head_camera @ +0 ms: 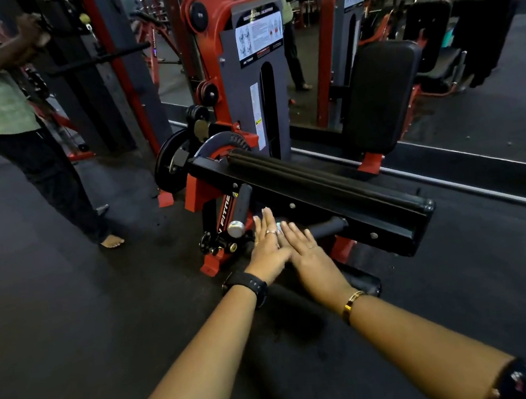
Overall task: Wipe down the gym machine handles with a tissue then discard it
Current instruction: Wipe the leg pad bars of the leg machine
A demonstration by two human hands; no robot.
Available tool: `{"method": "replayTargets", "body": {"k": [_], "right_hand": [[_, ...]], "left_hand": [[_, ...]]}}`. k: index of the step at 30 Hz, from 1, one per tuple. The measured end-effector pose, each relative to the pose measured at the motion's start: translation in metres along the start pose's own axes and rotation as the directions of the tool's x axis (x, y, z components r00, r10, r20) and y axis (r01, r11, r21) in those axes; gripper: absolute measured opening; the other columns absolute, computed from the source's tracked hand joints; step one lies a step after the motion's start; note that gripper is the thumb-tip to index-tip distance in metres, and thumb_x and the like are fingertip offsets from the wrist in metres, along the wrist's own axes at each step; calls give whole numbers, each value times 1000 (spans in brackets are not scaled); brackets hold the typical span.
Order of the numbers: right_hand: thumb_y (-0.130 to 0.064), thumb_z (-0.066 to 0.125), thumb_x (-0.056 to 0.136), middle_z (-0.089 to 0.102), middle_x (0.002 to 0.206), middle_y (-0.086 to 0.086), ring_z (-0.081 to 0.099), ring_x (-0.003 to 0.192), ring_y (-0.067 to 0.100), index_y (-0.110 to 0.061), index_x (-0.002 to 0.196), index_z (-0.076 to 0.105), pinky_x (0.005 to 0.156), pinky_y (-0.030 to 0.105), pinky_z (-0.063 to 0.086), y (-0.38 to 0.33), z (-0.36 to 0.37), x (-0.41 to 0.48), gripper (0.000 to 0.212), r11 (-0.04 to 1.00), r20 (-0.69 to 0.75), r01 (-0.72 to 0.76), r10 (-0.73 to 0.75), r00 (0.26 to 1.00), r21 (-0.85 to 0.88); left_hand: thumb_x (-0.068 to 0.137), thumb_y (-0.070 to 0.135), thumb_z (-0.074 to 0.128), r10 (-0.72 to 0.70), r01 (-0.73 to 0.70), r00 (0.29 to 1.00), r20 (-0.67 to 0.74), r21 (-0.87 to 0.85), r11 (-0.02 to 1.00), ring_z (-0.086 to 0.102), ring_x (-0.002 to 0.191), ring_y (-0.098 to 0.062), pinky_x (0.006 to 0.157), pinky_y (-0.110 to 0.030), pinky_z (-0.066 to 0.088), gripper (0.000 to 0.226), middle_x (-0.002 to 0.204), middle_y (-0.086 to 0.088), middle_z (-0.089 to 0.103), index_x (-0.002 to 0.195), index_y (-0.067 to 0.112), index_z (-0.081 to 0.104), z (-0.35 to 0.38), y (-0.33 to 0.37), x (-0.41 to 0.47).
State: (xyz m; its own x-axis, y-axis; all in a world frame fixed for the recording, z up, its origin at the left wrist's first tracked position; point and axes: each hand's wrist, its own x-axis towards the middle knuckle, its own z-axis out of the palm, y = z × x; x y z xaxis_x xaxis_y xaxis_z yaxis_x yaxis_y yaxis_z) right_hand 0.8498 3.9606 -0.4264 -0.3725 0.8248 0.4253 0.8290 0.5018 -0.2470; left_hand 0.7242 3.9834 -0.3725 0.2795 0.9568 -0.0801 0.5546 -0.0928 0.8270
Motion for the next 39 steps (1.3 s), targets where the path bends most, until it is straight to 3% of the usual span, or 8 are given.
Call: {"method": "replayTargets", "body": {"k": [4, 9, 11, 16, 20, 26, 33, 39], "right_hand": [[13, 51, 80, 27, 154, 14, 24, 142, 32, -5, 149, 24, 112, 52, 28, 52, -19, -20, 76, 982, 3, -99, 100, 995, -164], [17, 54, 80, 27, 154, 15, 22, 144, 33, -5, 149, 26, 115, 43, 6, 62, -23, -8, 78, 936, -59, -332, 328, 943, -112], [17, 45, 85, 24, 155, 14, 18, 145, 30, -5, 149, 26, 116, 38, 0, 41, -17, -4, 70, 930, -88, -368, 367, 926, 13], [3, 44, 96, 13, 159, 5, 4, 147, 16, -14, 152, 20, 120, 33, -2, -7, -6, 10, 63, 972, 12, -173, 174, 985, 156], [0, 45, 95, 22, 157, 4, 11, 147, 22, -17, 150, 26, 117, 33, -5, 25, -20, 5, 61, 993, 41, -111, 110, 993, 39], [5, 44, 90, 43, 146, 11, 18, 146, 29, -8, 141, 44, 118, 42, 1, 60, -32, 13, 52, 927, 49, -368, 372, 927, -72], [-5, 51, 90, 54, 128, 6, 44, 128, 21, -13, 129, 53, 119, 43, 5, 2, -35, 54, 40, 975, 323, -222, 205, 924, 15], [-16, 47, 93, 54, 130, -3, 45, 129, 14, -25, 132, 50, 116, 48, -8, 52, -54, 38, 40, 961, 296, -173, 233, 926, -215]], "left_hand": [[86, 14, 61, 97, -129, 991, 97, 413, 901, -36, 134, -14, 119, -41, -13, 104, 155, -3, -32, 150, 13, -21, -5, -9, 2], [86, 31, 64, 153, -123, 988, 24, 719, 683, -28, 142, -22, 117, -37, -11, 108, 155, -6, -31, 150, 9, -20, -6, -2, 4], [86, 33, 65, 142, -90, 990, -6, 743, 663, -22, 146, -25, 119, -40, -6, 109, 158, -10, -25, 150, 8, -19, -6, 0, 7], [85, 19, 64, 88, -36, 995, -39, 703, 710, -20, 147, -24, 120, -38, -3, 107, 159, -11, -23, 150, 7, -20, -2, 0, 10], [90, 29, 61, 93, -28, 994, -57, 692, 722, -18, 147, -24, 121, -38, -2, 104, 159, -13, -23, 149, 6, -21, 0, -1, 9], [92, 38, 60, 95, -22, 993, -63, 712, 702, -17, 148, -25, 120, -39, -1, 104, 159, -13, -23, 149, 7, -21, 1, -1, 10], [86, 21, 62, 73, -6, 995, -60, 731, 683, -18, 147, -26, 120, -40, -3, 106, 159, -14, -21, 148, 5, -22, 1, 0, 10], [92, 39, 59, 96, -20, 994, -61, 733, 680, -17, 148, -24, 119, -40, -2, 104, 159, -13, -22, 149, 8, -22, 1, -2, 11]]}}
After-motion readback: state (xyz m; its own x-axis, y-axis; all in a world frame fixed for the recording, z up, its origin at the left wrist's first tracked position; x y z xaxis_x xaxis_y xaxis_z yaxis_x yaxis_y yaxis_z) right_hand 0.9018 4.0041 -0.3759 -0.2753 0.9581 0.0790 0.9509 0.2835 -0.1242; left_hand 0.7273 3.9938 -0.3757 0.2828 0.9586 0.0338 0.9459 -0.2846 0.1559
